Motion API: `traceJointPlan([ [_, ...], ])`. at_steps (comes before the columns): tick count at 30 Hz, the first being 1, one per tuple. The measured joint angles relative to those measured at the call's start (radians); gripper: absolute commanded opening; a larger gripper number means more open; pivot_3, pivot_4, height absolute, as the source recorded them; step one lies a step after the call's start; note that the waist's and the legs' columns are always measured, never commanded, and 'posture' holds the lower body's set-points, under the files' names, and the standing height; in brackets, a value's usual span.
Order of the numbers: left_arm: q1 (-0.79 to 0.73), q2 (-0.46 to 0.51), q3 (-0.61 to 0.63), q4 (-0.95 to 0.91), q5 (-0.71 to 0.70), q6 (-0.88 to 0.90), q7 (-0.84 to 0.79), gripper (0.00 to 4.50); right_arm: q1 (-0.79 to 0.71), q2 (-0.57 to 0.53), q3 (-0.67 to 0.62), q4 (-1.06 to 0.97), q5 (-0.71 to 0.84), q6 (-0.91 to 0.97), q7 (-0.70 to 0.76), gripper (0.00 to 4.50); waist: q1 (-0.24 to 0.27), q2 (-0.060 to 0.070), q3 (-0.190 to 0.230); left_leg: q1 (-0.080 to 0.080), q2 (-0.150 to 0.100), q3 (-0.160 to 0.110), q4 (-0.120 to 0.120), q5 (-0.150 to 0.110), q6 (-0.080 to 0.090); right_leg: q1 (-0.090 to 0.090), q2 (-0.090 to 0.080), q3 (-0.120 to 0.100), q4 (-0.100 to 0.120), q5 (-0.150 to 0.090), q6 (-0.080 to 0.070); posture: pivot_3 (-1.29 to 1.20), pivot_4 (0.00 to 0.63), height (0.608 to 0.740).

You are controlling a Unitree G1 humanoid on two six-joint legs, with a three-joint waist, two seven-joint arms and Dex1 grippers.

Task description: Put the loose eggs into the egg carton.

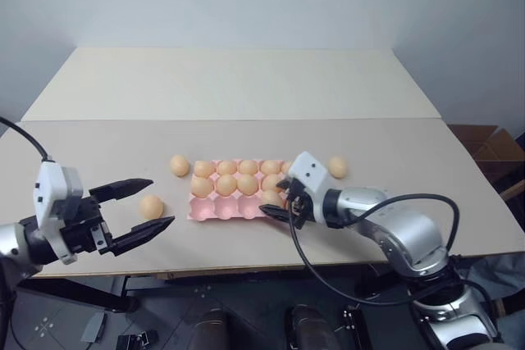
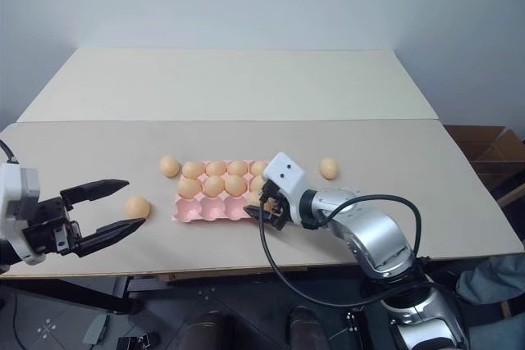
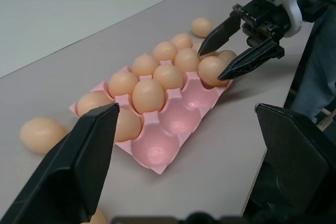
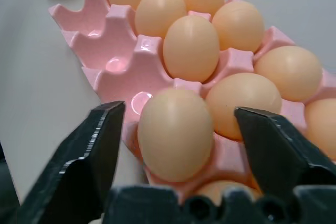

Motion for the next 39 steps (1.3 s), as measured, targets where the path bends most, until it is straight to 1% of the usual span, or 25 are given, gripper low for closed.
traceJointPlan([
  [5, 0.043, -0.006, 0.044, 0.000, 0.000, 0.000, 0.001, 4.50, 0.050, -0.142, -0.162, -0.081, 0.076, 0.003, 0.092, 4.49, -0.001, 0.000, 0.000, 0.000, 0.000, 0.000, 0.000, 0.000, 0.000, 0.000, 0.000, 0.000, -0.001, -0.001, 0.000, 0.00, 0.150, 0.740],
  [7, 0.077, -0.011, 0.076, 0.008, 0.001, 0.000, -0.004, 4.50, 0.098, -0.189, -0.261, -0.082, 0.101, -0.050, 0.141, 4.49, -0.001, 0.000, 0.000, 0.000, 0.000, 0.000, 0.000, 0.000, 0.000, 0.000, 0.000, 0.000, -0.001, -0.002, 0.000, 0.00, 0.150, 0.740],
  [8, 0.094, -0.014, 0.091, 0.022, 0.006, 0.000, -0.010, 4.50, 0.126, -0.211, -0.313, -0.077, 0.106, -0.088, 0.168, 4.49, -0.001, 0.000, 0.000, 0.000, 0.000, 0.000, 0.000, 0.000, 0.000, 0.000, 0.000, 0.000, -0.001, -0.004, 0.003, 0.00, 0.150, 0.740],
  [11, 0.119, -0.031, 0.129, 0.073, 0.018, -0.001, -0.016, 4.50, 0.224, -0.288, -0.459, -0.017, 0.111, -0.232, 0.275, 4.49, 0.000, 0.000, 0.000, 0.001, 0.000, 0.000, 0.000, 0.000, 0.000, 0.001, 0.000, 0.000, -0.001, -0.005, 0.004, 0.00, 0.150, 0.740],
  [14, 0.132, -0.041, 0.154, 0.097, 0.018, -0.001, -0.022, 4.50, 0.307, -0.350, -0.564, 0.066, 0.113, -0.331, 0.374, 4.49, 0.002, 0.000, 0.000, 0.002, 0.000, 0.000, 0.000, 0.000, 0.000, 0.003, 0.000, 0.000, -0.001, -0.006, 0.004, 0.00, 0.150, 0.740],
  [16, 0.140, -0.041, 0.165, 0.107, 0.018, -0.001, -0.029, 4.50, 0.371, -0.386, -0.608, 0.107, 0.114, -0.385, 0.441, 4.49, 0.003, 0.000, 0.000, 0.004, 0.000, 0.001, 0.000, 0.000, 0.000, 0.004, 0.000, 0.001, -0.001, -0.006, 0.005, 0.00, 0.150, 0.740],
  [18, 0.148, -0.041, 0.170, 0.116, 0.021, -0.001, -0.034, 4.50, 0.424, -0.403, -0.627, 0.129, 0.113, -0.425, 0.487, 4.49, 0.003, 0.000, 0.000, 0.004, 0.000, 0.001, 0.000, 0.000, 0.000, 0.004, 0.000, 0.001, -0.001, -0.006, 0.004, 0.00, 0.150, 0.740],
  [21, 0.148, -0.041, 0.171, 0.116, 0.022, -0.002, -0.040, 4.50, 0.480, -0.400, -0.627, 0.135, 0.109, -0.455, 0.509, 4.49, -0.002, 0.000, 0.000, 0.004, 0.001, 0.001, 0.000, 0.000, 0.000, 0.003, 0.000, 0.002, 0.000, -0.006, 0.004, 0.00, 0.150, 0.740],
  [24, 0.126, -0.040, 0.154, 0.116, 0.024, -0.002, -0.039, 4.50, 0.447, -0.377, -0.596, 0.150, 0.094, -0.472, 0.481, 4.49, -0.005, 0.000, 0.000, 0.006, 0.001, 0.001, 0.000, 0.000, 0.000, 0.003, 0.000, 0.003, 0.001, -0.005, 0.004, 0.00, 0.150, 0.740],
  [29, 0.067, -0.024, 0.099, 0.118, 0.032, -0.003, -0.041, 4.50, 0.209, -0.308, -0.437, 0.255, 0.004, -0.456, 0.345, 4.49, -0.006, 0.000, 0.000, 0.005, 0.001, 0.002, 0.000, 0.000, 0.000, 0.002, 0.001, 0.003, 0.001, -0.004, 0.003, 0.00, 0.150, 0.740],
  [31, 0.029, -0.017, 0.069, 0.121, 0.037, -0.003, -0.040, 4.50, 0.082, -0.251, -0.352, 0.345, -0.058, -0.407, 0.263, 4.49, -0.007, 0.000, 0.000, 0.004, 0.000, 0.003, 0.000, 0.000, 0.000, 0.001, 0.001, 0.003, 0.000, -0.002, 0.000, 0.00, 0.150, 0.740],
  [32, 0.016, -0.016, 0.058, 0.121, 0.038, -0.003, -0.040, 4.50, 0.043, -0.228, -0.317, 0.376, -0.082, -0.390, 0.231, 4.49, -0.005, 0.000, 0.000, 0.003, 0.000, 0.003, 0.000, 0.000, 0.000, 0.000, 0.001, 0.003, 0.000, 0.000, -0.004, 0.00, 0.150, 0.740],
  [33, 0.007, -0.015, 0.050, 0.122, 0.039, -0.004, -0.039, 4.50, 0.003, -0.201, -0.276, 0.418, -0.113, -0.371, 0.198, 4.49, -0.005, 0.000, 0.000, 0.002, 0.000, 0.002, 0.000, 0.000, 0.000, 0.000, 0.001, 0.003, 0.001, 0.000, -0.003, 0.00, 0.150, 0.740],
  [36, -0.007, -0.014, 0.029, 0.123, 0.041, -0.004, -0.041, 4.50, -0.086, -0.121, -0.193, 0.567, -0.198, -0.343, 0.105, 4.49, -0.003, 0.000, 0.000, -0.002, 0.000, 0.002, -0.002, 0.000, 0.000, -0.004, 0.001, 0.003, 0.000, 0.002, 0.002, 0.00, 0.150, 0.740],
  [39, -0.018, -0.014, 0.023, 0.122, 0.041, -0.004, -0.041, 4.50, -0.137, -0.058, -0.156, 0.706, -0.256, -0.346, 0.038, 4.49, 0.000, 0.000, 0.000, -0.009, -0.001, 0.002, -0.002, 0.000, 0.000, -0.009, 0.000, 0.002, 0.000, 0.003, 0.004, 0.00, 0.150, 0.740],
])
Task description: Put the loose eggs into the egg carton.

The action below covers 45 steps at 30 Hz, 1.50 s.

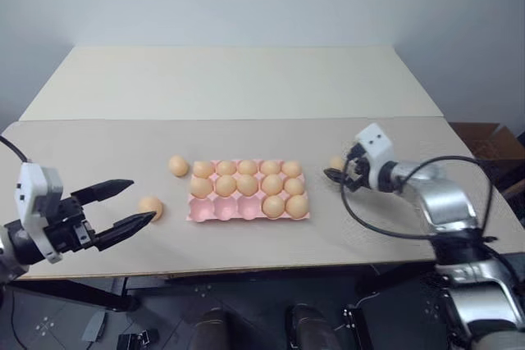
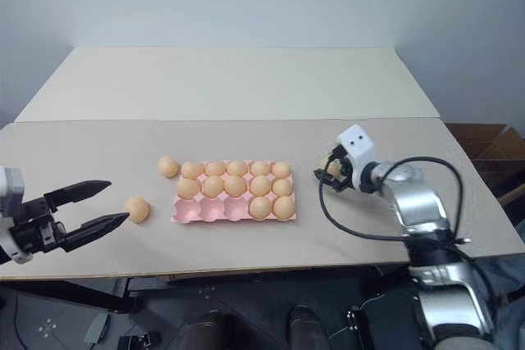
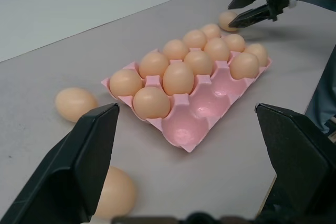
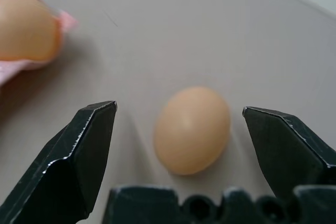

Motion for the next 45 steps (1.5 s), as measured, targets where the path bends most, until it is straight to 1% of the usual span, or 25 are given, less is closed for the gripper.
traceJointPlan([
  [3, -0.017, 0.000, -0.013, -0.001, 0.001, -0.001, 0.000, 4.50, -0.033, 0.034, 0.002, 0.082, -0.025, -0.019, -0.030, 4.49, -0.003, 0.000, 0.000, -0.001, 0.000, 0.000, 0.000, 0.000, 0.000, -0.001, 0.000, 0.000, -0.001, 0.001, 0.001, 0.00, 0.150, 0.740],
  [4, -0.022, 0.000, -0.020, -0.003, 0.001, -0.004, 0.000, 4.50, -0.046, 0.038, 0.002, 0.101, -0.039, -0.026, -0.042, 4.11, -0.004, 0.000, 0.000, -0.001, 0.000, 0.000, 0.000, 0.000, 0.000, -0.001, 0.000, 0.000, -0.001, 0.001, 0.002, 0.00, 0.150, 0.740],
  [5, -0.023, 0.000, -0.026, -0.003, 0.002, -0.009, 0.000, 4.50, -0.050, 0.039, 0.001, 0.114, -0.043, -0.034, -0.047, 3.90, -0.005, 0.000, 0.000, 0.000, 0.000, 0.000, 0.000, 0.000, 0.000, 0.000, 0.000, 0.000, -0.001, 0.001, 0.002, 0.00, 0.150, 0.740],
  [7, -0.023, 0.000, -0.029, -0.004, 0.002, -0.015, 0.001, 4.50, -0.049, 0.046, -0.001, 0.117, -0.044, -0.042, -0.050, 3.21, -0.005, 0.000, 0.000, 0.000, 0.000, 0.000, 0.000, 0.000, 0.000, 0.000, 0.000, 0.000, 0.000, 0.001, 0.002, 0.00, 0.150, 0.740],
  [10, -0.018, 0.000, -0.028, -0.009, 0.002, -0.019, 0.001, 4.50, -0.023, 0.048, -0.008, 0.041, -0.036, -0.041, -0.044, 2.16, -0.006, 0.000, 0.000, 0.000, 0.001, 0.000, 0.000, 0.000, 0.000, -0.001, 0.001, 0.000, 0.001, 0.001, 0.002, 0.00, 0.150, 0.740],
  [13, 0.001, 0.000, -0.024, -0.016, 0.002, -0.021, 0.000, 4.50, 0.008, 0.039, -0.022, -0.141, 0.005, 0.020, -0.020, 2.16, -0.009, 0.001, 0.000, 0.000, 0.002, 0.000, 0.000, 0.000, 0.000, -0.001, 0.002, 0.000, 0.002, 0.001, 0.002, 0.00, 0.150, 0.740],
  [15, 0.022, -0.001, -0.011, -0.022, 0.001, -0.022, -0.001, 4.50, 0.023, 0.041, -0.023, -0.321, 0.050, 0.094, -0.002, 2.16, -0.012, 0.001, 0.000, 0.000, 0.002, -0.001, 0.000, 0.000, 0.000, -0.001, 0.002, 0.000, 0.002, 0.001, 0.002, 0.00, 0.150, 0.740],
  [18, 0.035, -0.001, 0.006, -0.028, -0.001, -0.022, -0.001, 4.50, 0.028, 0.098, 0.019, -0.532, 0.102, 0.192, -0.006, 2.16, -0.012, 0.001, 0.000, 0.002, 0.003, -0.001, 0.000, 0.000, 0.000, 0.000, 0.002, 0.000, 0.003, 0.001, 0.001, 0.00, 0.150, 0.740],
  [21, 0.040, -0.001, 0.011, -0.038, -0.004, -0.022, -0.001, 4.50, 0.043, 0.185, 0.104, -0.621, 0.131, 0.266, -0.029, 2.16, -0.008, 0.001, 0.000, 0.004, 0.002, -0.001, 0.000, 0.001, -0.001, 0.001, 0.002, 0.000, 0.004, 0.000, 0.000, 0.00, 0.150, 0.740],
  [24, 0.042, -0.001, 0.011, -0.039, -0.006, -0.022, 0.000, 4.50, 0.047, 0.238, 0.191, -0.631, 0.130, 0.299, -0.055, 2.16, -0.003, 0.001, 0.000, 0.004, 0.001, -0.001, 0.000, 0.002, -0.003, 0.001, 0.001, 0.000, 0.004, 0.001, -0.001, 0.00, 0.150, 0.740],
  [28, 0.050, -0.001, 0.011, -0.043, -0.012, -0.021, 0.005, 4.50, 0.050, 0.246, 0.291, -0.631, 0.107, 0.299, -0.071, 3.25, -0.003, 0.000, -0.001, 0.004, 0.001, 0.000, 0.000, 0.002, -0.003, 0.001, 0.000, 0.000, 0.003, 0.000, -0.001, 0.00, 0.150, 0.740],
  [31, 0.052, -0.001, 0.011, -0.047, -0.013, -0.021, 0.008, 4.50, 0.050, 0.234, 0.311, -0.631, 0.106, 0.299, -0.067, 4.34, -0.003, 0.000, -0.001, 0.004, 0.001, 0.000, 0.000, 0.002, -0.003, 0.001, 0.001, -0.001, 0.004, 0.000, -0.001, 0.00, 0.150, 0.740],
  [32, 0.053, -0.001, 0.011, -0.047, -0.013, -0.021, 0.008, 4.50, 0.050, 0.225, 0.309, -0.635, 0.110, 0.300, -0.064, 4.45, -0.003, 0.000, -0.001, 0.004, 0.001, -0.001, 0.000, 0.002, -0.003, 0.001, 0.001, -0.001, 0.004, 0.000, -0.001, 0.00, 0.150, 0.740],
  [35, 0.054, -0.001, 0.011, -0.046, -0.012, -0.022, 0.009, 4.50, 0.050, 0.199, 0.275, -0.645, 0.126, 0.310, -0.047, 4.45, -0.003, 0.000, -0.001, 0.004, 0.001, -0.001, 0.000, 0.002, -0.003, 0.001, 0.001, -0.001, 0.004, 0.000, -0.001, 0.00, 0.150, 0.740],
  [37, 0.053, -0.001, 0.011, -0.045, -0.010, -0.024, 0.012, 4.50, 0.051, 0.159, 0.205, -0.670, 0.157, 0.310, -0.027, 4.45, -0.001, 0.000, -0.001, 0.004, 0.001, -0.001, 0.000, 0.002, -0.003, 0.001, 0.001, -0.001, 0.004, 0.000, -0.001, 0.00, 0.150, 0.740],
  [39, 0.052, -0.001, 0.012, -0.042, -0.002, -0.029, 0.018, 4.50, 0.057, 0.106, 0.108, -0.698, 0.192, 0.309, 0.005, 4.45, 0.001, 0.000, -0.001, 0.004, 0.001, -0.001, 0.000, 0.002, -0.003, 0.001, 0.001, -0.001, 0.003, 0.000, -0.001, 0.00, 0.150, 0.740],
  [40, 0.053, -0.001, 0.015, -0.035, 0.004, -0.034, 0.023, 4.50, 0.075, 0.050, 0.038, -0.716, 0.219, 0.298, 0.038, 4.45, 0.004, 0.000, -0.001, 0.004, 0.001, -0.001, 0.000, 0.002, -0.003, 0.002, 0.000, -0.001, 0.002, 0.000, -0.001, 0.00, 0.150, 0.740],
  [43, 0.059, -0.002, 0.031, -0.006, 0.022, -0.037, 0.029, 4.50, 0.132, -0.047, -0.091, -0.724, 0.266, 0.266, 0.108, 4.45, 0.002, -0.001, -0.001, 0.004, 0.001, -0.001, 0.000, 0.002, -0.002, 0.002, 0.001, -0.001, 0.001, 0.000, -0.001, 0.00, 0.150, 0.740],
  [45, 0.080, -0.002, 0.053, 0.007, 0.030, -0.039, 0.022, 4.50, 0.231, -0.138, -0.182, -0.723, 0.307, 0.189, 0.215, 4.45, 0.000, -0.001, -0.001, 0.004, 0.001, -0.001, 0.000, 0.001, -0.001, 0.002, 0.001, -0.002, 0.001, -0.002, -0.001, 0.00, 0.150, 0.740],
])
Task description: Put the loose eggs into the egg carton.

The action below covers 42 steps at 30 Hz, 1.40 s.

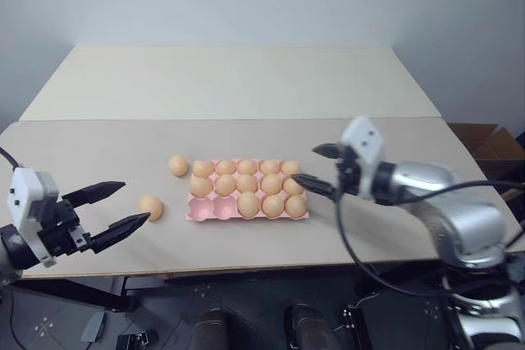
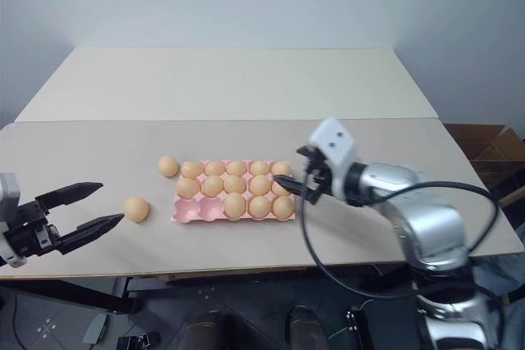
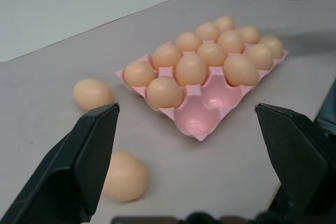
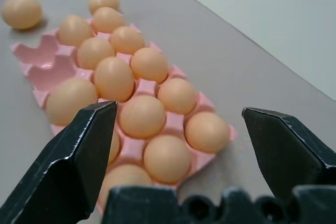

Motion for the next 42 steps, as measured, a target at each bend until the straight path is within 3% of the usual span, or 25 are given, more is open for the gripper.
traceJointPlan([
  [3, 0.036, -0.002, 0.035, 0.039, 0.011, 0.000, -0.016, 4.50, 0.141, -0.093, -0.110, 0.046, 0.023, -0.128, 0.149, 4.45, -0.002, 0.000, 0.000, 0.001, 0.000, 0.000, 0.000, -0.001, 0.001, 0.000, 0.000, 0.000, 0.000, -0.001, 0.000, 0.00, 0.150, 0.740],
  [6, 0.057, -0.003, 0.039, 0.072, 0.028, -0.002, -0.029, 4.50, 0.235, -0.119, -0.148, 0.114, 0.028, -0.244, 0.239, 4.45, -0.009, 0.000, 0.000, 0.006, 0.001, 0.001, 0.000, -0.001, 0.001, 0.005, 0.001, 0.001, 0.001, -0.005, 0.001, 0.00, 0.150, 0.740],
  [15, 0.066, -0.024, 0.023, 0.088, 0.047, 0.075, 0.068, 4.50, 0.249, -0.112, -0.146, 0.146, 0.040, -0.318, 0.250, 4.45, -0.002, 0.000, 0.000, 0.011, 0.001, 0.001, 0.000, 0.000, 0.000, 0.009, 0.000, 0.002, 0.001, -0.006, 0.000, 0.00, 0.150, 0.740],
  [24, -0.111, -0.114, -0.185, 0.074, 0.084, 0.261, 0.384, 4.50, 0.248, -0.094, -0.131, 0.127, 0.048, -0.339, 0.222, 4.45, 0.011, 0.000, 0.000, 0.010, -0.001, 0.000, 0.000, 0.000, 0.000, 0.010, -0.001, 0.002, 0.000, -0.001, -0.001, 0.00, 0.150, 0.740],
  [32, -0.294, -0.152, -0.350, 0.152, 0.134, 0.327, 0.504, 4.50, 0.239, -0.092, -0.116, 0.119, 0.051, -0.344, 0.214, 4.45, 0.010, 0.000, 0.000, 0.010, -0.001, 0.000, 0.000, 0.000, 0.000, 0.010, 0.000, 0.002, 0.000, 0.001, 0.001, 0.00, 0.150, 0.740],
  [35, -0.355, -0.162, -0.380, 0.192, 0.160, 0.377, 0.566, 3.92, 0.238, -0.092, -0.114, 0.113, 0.052, -0.345, 0.212, 4.50, 0.011, -0.001, 0.000, 0.010, -0.001, -0.001, 0.000, 0.000, 0.000, 0.011, 0.000, 0.001, 0.000, 0.001, 0.001, 0.00, 0.150, 0.740],
  [40, -0.371, -0.174, -0.385, 0.201, 0.194, 0.377, 0.596, 2.36, 0.243, -0.092, -0.115, 0.102, 0.062, -0.345, 0.209, 4.50, 0.011, 0.000, 0.000, 0.011, -0.001, 0.000, 0.000, 0.000, 0.000, 0.011, -0.001, 0.002, 0.000, 0.002, 0.002, 0.00, 0.150, 0.740],
  [42, -0.363, -0.173, -0.394, 0.200, 0.205, 0.349, 0.572, 2.36, 0.249, -0.092, -0.115, 0.096, 0.070, -0.345, 0.207, 4.50, 0.011, 0.000, 0.000, 0.010, -0.001, 0.000, 0.000, 0.000, 0.000, 0.011, -0.001, 0.002, 0.000, 0.002, 0.002, 0.00, 0.150, 0.740],
])
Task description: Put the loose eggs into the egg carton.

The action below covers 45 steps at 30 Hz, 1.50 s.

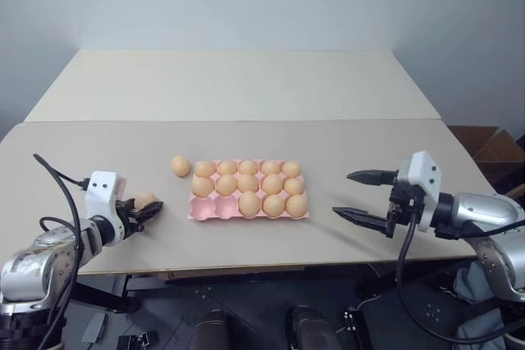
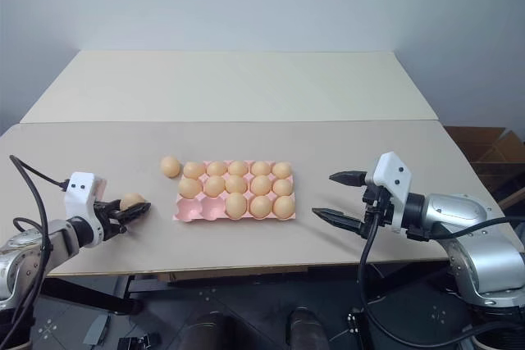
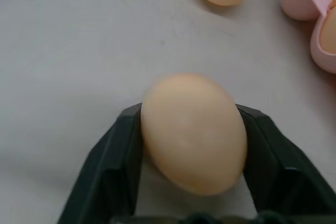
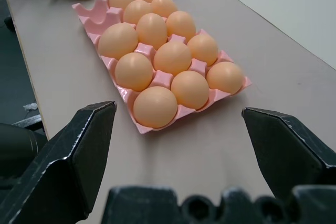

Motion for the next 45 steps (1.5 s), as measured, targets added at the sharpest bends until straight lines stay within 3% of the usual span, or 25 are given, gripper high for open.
traceJointPlan([
  [5, 0.072, 0.048, -0.002, -0.057, 0.014, -0.160, -0.168, 2.36, 0.001, 0.007, 0.000, -0.012, 0.010, 0.000, -0.023, 4.50, -0.001, 0.000, 0.000, -0.003, 0.000, 0.000, 0.000, 0.000, 0.000, -0.002, 0.000, 0.000, -0.001, -0.001, -0.003, 0.00, 0.150, 0.740],
  [10, 0.045, 0.094, -0.012, -0.166, -0.051, -0.236, -0.340, 2.36, 0.002, 0.009, 0.002, -0.014, 0.010, 0.000, -0.034, 4.50, 0.010, 0.000, 0.000, -0.002, -0.001, 0.000, 0.000, 0.000, 0.000, -0.001, -0.001, 0.000, -0.002, -0.003, -0.005, 0.00, 0.150, 0.740],
  [19, -0.133, 0.017, -0.295, -0.164, -0.008, -0.252, -0.365, 2.36, 0.005, 0.016, 0.017, -0.035, 0.011, -0.004, -0.062, 4.50, 0.006, 0.000, 0.000, -0.002, -0.001, 0.000, 0.001, 0.000, 0.000, 0.000, 0.001, 0.000, -0.002, 0.001, 0.002, 0.00, 0.150, 0.740],
  [22, -0.170, 0.016, -0.338, -0.149, 0.015, -0.230, -0.359, 2.99, 0.015, 0.016, 0.016, -0.045, 0.012, -0.004, -0.070, 4.50, 0.004, 0.000, 0.000, -0.002, -0.001, -0.001, 0.001, 0.000, 0.000, 0.000, 0.001, 0.000, -0.002, 0.001, 0.002, 0.00, 0.150, 0.740],
  [27, -0.185, 0.031, -0.351, -0.133, 0.015, -0.197, -0.365, 4.48, 0.043, 0.016, 0.014, -0.079, 0.021, -0.003, -0.089, 4.50, 0.002, 0.000, 0.000, -0.002, -0.001, -0.001, 0.001, 0.000, 0.000, 0.000, 0.001, 0.000, -0.002, 0.001, 0.003, 0.00, 0.150, 0.740],
  [32, -0.163, 0.055, -0.285, -0.143, 0.015, -0.213, -0.372, 4.48, 0.045, 0.016, 0.012, -0.087, 0.024, 0.000, -0.104, 4.50, 0.002, 0.000, 0.000, -0.002, -0.001, -0.001, 0.001, 0.000, 0.000, 0.000, 0.001, 0.000, -0.002, -0.001, 0.005, 0.00, 0.150, 0.740],
  [36, -0.107, 0.076, -0.120, -0.166, -0.012, -0.232, -0.366, 4.48, 0.043, 0.016, 0.011, -0.087, 0.034, 0.000, -0.103, 4.50, -0.003, 0.000, 0.000, -0.002, 0.000, -0.001, 0.001, 0.000, 0.000, -0.001, 0.001, 0.000, -0.002, -0.001, 0.004, 0.00, 0.150, 0.740],
  [45, 0.247, 0.126, 0.265, -0.188, -0.025, -0.272, -0.423, 4.48, 0.017, 0.004, 0.018, -0.047, 0.039, -0.021, -0.045, 4.50, -0.011, 0.000, 0.001, -0.002, 0.000, 0.000, 0.001, 0.000, 0.000, -0.001, -0.001, 0.000, -0.002, -0.005, -0.001, 0.00, 0.150, 0.740],
])
